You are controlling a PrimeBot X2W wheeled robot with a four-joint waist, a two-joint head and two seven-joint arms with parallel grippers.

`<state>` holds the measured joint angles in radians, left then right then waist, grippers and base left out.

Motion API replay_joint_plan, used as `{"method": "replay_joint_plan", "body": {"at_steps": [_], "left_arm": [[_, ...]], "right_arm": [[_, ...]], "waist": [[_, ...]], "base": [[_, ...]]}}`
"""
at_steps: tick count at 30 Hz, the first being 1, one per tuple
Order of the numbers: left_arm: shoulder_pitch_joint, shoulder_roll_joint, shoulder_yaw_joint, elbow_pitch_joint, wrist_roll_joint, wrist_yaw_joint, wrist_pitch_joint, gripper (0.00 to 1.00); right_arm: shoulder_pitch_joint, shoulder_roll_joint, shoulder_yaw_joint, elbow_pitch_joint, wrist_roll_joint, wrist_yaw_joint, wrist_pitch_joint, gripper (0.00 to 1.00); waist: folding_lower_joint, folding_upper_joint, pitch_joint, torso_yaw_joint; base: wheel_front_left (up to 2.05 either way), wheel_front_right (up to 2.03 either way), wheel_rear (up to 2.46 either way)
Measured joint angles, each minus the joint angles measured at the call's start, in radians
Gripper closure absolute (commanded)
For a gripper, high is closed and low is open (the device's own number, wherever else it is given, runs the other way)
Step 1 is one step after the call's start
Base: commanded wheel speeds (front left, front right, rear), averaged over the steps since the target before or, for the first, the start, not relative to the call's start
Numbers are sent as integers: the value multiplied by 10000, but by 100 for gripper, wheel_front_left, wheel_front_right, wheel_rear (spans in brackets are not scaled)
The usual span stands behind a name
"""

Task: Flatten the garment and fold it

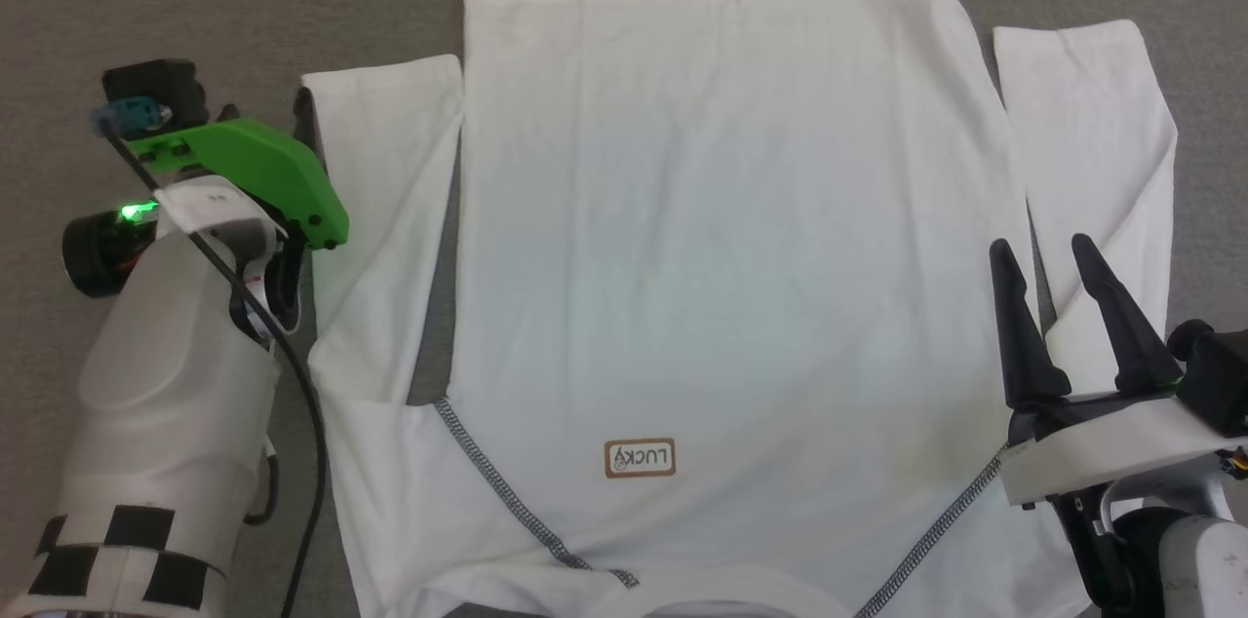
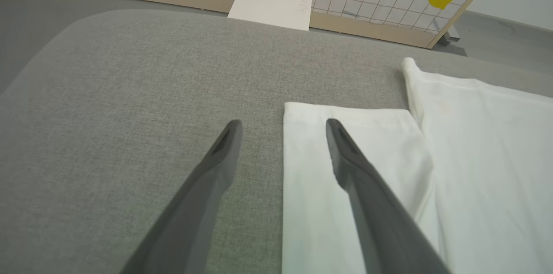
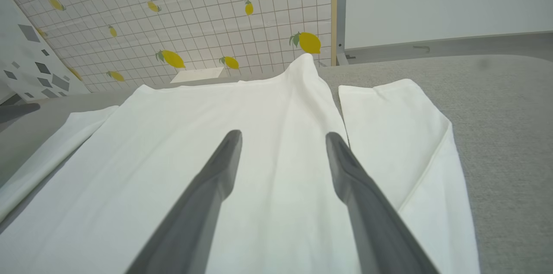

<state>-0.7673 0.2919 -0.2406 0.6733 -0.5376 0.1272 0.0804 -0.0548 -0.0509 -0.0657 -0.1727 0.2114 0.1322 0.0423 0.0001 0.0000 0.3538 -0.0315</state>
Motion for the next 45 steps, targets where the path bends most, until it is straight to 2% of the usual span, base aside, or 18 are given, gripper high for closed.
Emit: {"method": "replay_joint_plan", "body": {"at_steps": [5,11,15,16,17,21,25,29,39,45], "left_arm": [[-620,161,196,963,-100,79,267,0],[-1068,355,337,1707,-199,431,451,0],[-1437,506,368,1990,-234,562,984,0],[-1529,512,345,2021,-282,554,1229,57],[-1625,543,336,2042,-362,500,1459,100],[-1746,627,272,1994,-570,180,2194,100],[-1397,706,224,1680,-640,-125,2230,100],[-796,736,211,1012,-696,-222,1975,100],[-384,800,-244,-2834,-610,-385,1969,100],[-267,180,-1206,-5022,-596,-602,2571,100]], "right_arm": [[-77,-2,79,69,86,0,-163,0],[-124,-4,100,163,167,0,-341,0],[-124,-2,111,182,194,0,-355,0],[-124,-4,109,190,194,0,-355,0],[-125,-4,105,196,188,0,-355,0],[-133,0,84,240,174,0,-401,0],[-135,-2,29,301,165,0,-426,0],[-95,-2,-176,326,58,0,-416,0],[347,0,-479,359,-84,0,-297,0],[669,0,-656,343,-81,0,-196,0]], "waist": [[0,0,472,-512],[0,0,907,-1062],[-1,0,1116,-1244],[-1,0,1157,-1269],[-1,1,1188,-1279],[0,0,1146,-1208],[0,0,874,-1078],[0,0,488,-878],[0,0,-810,-62],[-1,0,-1627,364]], "base": [[0,0,0],[0,0,0],[0,0,0],[0,0,0],[0,0,0],[0,0,0],[0,0,0],[0,0,0],[0,0,0],[0,0,0]]}}
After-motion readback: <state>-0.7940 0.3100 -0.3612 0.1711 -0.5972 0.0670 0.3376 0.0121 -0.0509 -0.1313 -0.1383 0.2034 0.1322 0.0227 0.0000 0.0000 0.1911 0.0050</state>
